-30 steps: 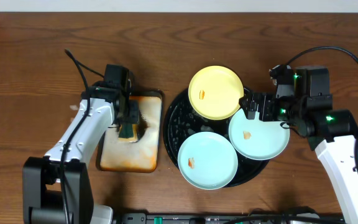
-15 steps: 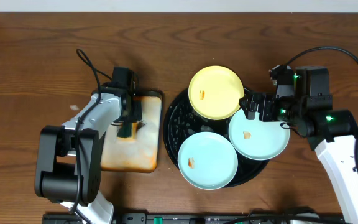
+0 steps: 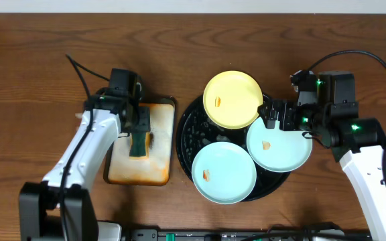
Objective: Clean dirty plates on tray and stack at the side
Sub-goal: 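Grasp the soapy sponge with the left gripper, pressing into the foam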
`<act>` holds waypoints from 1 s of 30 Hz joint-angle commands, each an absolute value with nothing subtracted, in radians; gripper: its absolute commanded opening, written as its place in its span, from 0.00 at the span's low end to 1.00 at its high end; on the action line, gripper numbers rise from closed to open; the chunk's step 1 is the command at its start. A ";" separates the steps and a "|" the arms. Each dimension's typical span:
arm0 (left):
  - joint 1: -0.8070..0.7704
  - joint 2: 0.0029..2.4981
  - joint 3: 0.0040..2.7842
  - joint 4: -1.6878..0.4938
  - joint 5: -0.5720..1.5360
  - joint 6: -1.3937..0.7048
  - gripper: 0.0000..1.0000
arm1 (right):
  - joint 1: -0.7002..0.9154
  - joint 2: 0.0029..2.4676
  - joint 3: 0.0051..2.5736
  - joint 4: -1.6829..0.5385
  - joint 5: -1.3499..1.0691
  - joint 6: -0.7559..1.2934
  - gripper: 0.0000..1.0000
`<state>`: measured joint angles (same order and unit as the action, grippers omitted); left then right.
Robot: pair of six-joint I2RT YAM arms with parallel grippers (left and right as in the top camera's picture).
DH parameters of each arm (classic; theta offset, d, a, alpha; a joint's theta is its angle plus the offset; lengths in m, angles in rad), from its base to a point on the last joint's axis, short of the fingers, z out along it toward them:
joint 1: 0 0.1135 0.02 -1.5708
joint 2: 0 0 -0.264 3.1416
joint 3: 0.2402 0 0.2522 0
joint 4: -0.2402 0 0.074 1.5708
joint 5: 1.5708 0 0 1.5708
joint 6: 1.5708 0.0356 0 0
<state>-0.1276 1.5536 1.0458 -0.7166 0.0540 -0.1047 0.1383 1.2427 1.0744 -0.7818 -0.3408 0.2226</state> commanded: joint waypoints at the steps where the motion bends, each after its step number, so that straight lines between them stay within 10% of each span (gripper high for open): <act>1: -0.131 1.564 1.035 -0.776 0.063 -0.111 0.57 | 0.132 1.246 1.094 -0.781 -0.340 0.212 0.99; 7: -0.131 1.629 0.929 -0.762 0.063 -0.144 0.50 | 0.132 1.247 1.093 -0.782 -0.340 0.212 0.99; 15: -0.131 1.705 0.882 -0.641 0.080 -0.197 0.08 | 0.132 1.247 1.094 -0.779 -0.340 0.212 0.99; 30: -0.131 1.578 1.068 -0.769 0.113 -0.197 0.08 | 0.132 1.247 1.093 -0.778 -0.340 0.212 0.99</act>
<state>-0.1276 1.6360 1.0302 -0.7589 0.1055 -0.1871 0.1383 1.2427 1.0744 -0.7807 -0.3408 0.2226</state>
